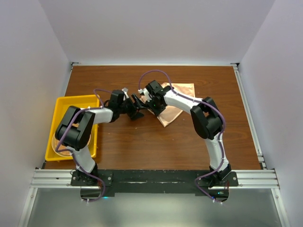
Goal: Fold the napkin, place the utensils inside, and roll it up
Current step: Roll the napkin with the utensil
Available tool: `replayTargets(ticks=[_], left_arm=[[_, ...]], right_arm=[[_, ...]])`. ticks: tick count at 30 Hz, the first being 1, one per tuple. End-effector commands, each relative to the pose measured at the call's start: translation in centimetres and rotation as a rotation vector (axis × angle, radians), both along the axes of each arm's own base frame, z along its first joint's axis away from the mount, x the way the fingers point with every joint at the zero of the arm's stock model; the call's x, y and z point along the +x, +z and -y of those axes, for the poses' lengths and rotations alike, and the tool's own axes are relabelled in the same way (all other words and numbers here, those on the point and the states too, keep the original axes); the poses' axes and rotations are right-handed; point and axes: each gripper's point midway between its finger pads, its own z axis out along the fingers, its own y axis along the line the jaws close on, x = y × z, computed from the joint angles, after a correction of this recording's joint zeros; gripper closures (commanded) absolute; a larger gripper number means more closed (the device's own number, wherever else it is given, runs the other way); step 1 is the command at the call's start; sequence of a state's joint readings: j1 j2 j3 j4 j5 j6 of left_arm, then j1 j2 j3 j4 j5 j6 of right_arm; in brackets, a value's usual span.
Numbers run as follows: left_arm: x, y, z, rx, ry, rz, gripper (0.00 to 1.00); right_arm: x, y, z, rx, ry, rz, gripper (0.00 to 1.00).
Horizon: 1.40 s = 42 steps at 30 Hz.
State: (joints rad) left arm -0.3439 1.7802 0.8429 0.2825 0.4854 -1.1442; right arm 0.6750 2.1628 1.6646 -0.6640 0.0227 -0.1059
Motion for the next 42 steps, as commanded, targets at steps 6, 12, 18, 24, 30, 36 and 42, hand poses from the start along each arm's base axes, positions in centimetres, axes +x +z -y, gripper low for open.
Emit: replayTargets(ticks=[6, 12, 18, 24, 30, 36, 42], left_arm=[[2.8, 0.8, -0.5, -0.088, 0.213, -0.04, 0.27], [3.4, 2.0, -1.7, -0.175, 0.264, 0.043, 0.35], [4.1, 2.3, -2.2, -0.096, 0.164, 0.132, 0.24], [4.7, 0.3, -1.3, -0.122, 0.147, 0.086, 0.2], [5.6, -0.7, 0.5, -0.087, 0.105, 0.066, 0.2], [4.7, -2.5, 2.3, -0.073, 0.099, 0.009, 0.24], [3.8, -3.9, 1.4, -0.007, 0.158, -0.044, 0.29]], right_arm=[[-0.3, -0.8, -0.9, 0.091, -0.003, -0.067, 1.0], [-0.4, -0.9, -0.7, 0.113, -0.012, -0.089, 1.0], [-0.2, -1.2, -0.1, 0.117, -0.028, -0.107, 1.0], [-0.1, -0.7, -0.4, 0.142, -0.028, -0.116, 1.0], [0.2, -0.1, -0.7, 0.158, -0.026, -0.111, 1.0], [0.2, -0.1, -0.8, 0.161, -0.027, -0.115, 1.0], [0.3, 0.2, -1.1, 0.174, -0.025, -0.116, 1.0]])
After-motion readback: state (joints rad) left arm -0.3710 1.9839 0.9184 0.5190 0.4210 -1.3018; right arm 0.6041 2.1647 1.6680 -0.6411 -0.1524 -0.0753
